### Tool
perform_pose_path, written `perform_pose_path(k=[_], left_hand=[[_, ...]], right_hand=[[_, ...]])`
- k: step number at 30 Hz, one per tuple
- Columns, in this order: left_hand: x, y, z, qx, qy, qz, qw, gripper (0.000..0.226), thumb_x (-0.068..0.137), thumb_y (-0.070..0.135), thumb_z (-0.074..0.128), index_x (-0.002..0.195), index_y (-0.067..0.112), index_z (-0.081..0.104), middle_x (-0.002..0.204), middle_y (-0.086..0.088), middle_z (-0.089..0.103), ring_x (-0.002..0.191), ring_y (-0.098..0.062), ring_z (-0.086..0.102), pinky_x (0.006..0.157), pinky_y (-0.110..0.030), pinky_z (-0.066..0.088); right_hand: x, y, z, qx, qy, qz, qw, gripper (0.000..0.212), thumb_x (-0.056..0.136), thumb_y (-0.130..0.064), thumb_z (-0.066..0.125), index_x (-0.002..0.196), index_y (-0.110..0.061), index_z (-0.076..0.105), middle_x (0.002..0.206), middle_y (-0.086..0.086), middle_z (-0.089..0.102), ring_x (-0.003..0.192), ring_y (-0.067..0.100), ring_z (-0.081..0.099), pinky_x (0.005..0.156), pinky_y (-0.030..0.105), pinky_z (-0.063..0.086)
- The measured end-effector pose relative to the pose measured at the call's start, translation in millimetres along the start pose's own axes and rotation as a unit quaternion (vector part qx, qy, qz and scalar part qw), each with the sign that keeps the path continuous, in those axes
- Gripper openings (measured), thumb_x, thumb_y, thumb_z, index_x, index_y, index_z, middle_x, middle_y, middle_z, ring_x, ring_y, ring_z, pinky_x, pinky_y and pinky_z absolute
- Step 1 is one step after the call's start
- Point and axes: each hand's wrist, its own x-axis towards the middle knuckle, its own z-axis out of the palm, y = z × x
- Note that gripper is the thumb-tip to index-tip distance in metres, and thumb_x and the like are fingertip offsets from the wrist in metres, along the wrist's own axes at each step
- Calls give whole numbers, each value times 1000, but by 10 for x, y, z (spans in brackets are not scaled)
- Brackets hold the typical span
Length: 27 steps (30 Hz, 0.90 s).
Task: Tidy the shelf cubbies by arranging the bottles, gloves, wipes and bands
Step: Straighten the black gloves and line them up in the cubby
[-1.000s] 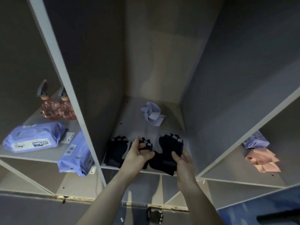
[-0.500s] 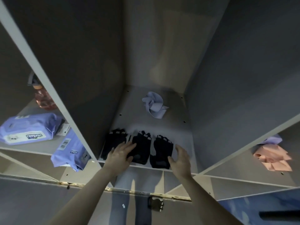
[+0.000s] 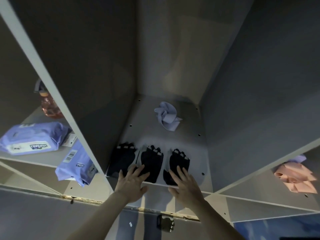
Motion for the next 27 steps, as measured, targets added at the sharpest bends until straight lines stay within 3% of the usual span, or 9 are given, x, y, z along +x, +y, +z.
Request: perform_pose_path(k=[2,5,7,10,13,16,19,22,27], left_hand=[[14,1,-40,-13,-9,-1,1000,57,96,49,37,149,39,19,160,10,-1,148,-20,-9,116,-59,2],[19,7,-129,-19,-17,-2,1000,56,96,46,40,148,41,20,161,9,3,148,-20,-7,116,-60,-2],[-18,23,-197,-32,-2,-2,999,57,96,44,40,148,41,18,161,7,3,148,-21,-6,115,-59,-6],[-146,76,-376,-62,61,-3,996,62,95,43,43,150,36,15,161,4,-1,148,-19,-7,117,-55,-3],[-377,134,-672,-135,157,-7,978,63,94,42,48,150,34,19,160,6,6,148,-14,4,120,-44,11],[-722,146,-980,-260,256,-3,931,56,92,39,54,144,31,36,153,8,29,139,-10,32,111,-27,30],[-1101,66,-1159,-334,340,-16,879,47,89,37,60,134,32,50,131,13,53,119,-5,52,100,-24,41],[-1471,-37,-1194,-384,403,-57,829,42,88,36,63,129,36,55,119,17,60,109,-1,57,95,-26,45],[-1960,-328,-1124,-439,472,-140,752,37,85,33,67,119,46,58,116,20,63,99,7,60,92,-29,49]], right_hand=[[-12,0,-72,14,-25,-5,1000,94,69,-84,-4,150,-38,2,161,-1,-11,148,21,-9,118,41,2],[-13,-7,-201,34,-67,5,997,73,88,-70,22,150,-39,0,161,-3,-12,148,18,-13,118,44,0],[-32,-50,-310,48,-57,6,997,83,80,-77,18,150,-39,-2,161,-3,-12,148,17,-14,119,44,0],[-93,-241,-567,98,-11,-1,995,76,91,-63,35,150,-38,-5,161,-5,-12,147,14,-13,120,41,2],[-241,-547,-962,215,27,-28,976,73,94,-50,48,151,-38,4,157,-17,5,146,7,0,118,33,11],[-436,-863,-1317,334,35,-64,940,64,90,-45,57,144,-46,22,143,-28,25,137,-4,21,112,25,26],[-581,-1106,-1492,409,72,-111,903,51,86,-29,68,123,-53,42,133,-25,48,123,-11,44,103,23,39],[-650,-1331,-1573,408,84,-166,894,52,82,-20,72,122,-48,51,120,-24,61,112,-14,52,95,20,44],[-639,-1821,-1583,388,70,-240,887,51,81,-19,73,120,-46,54,112,-19,66,107,-7,59,88,21,49]])
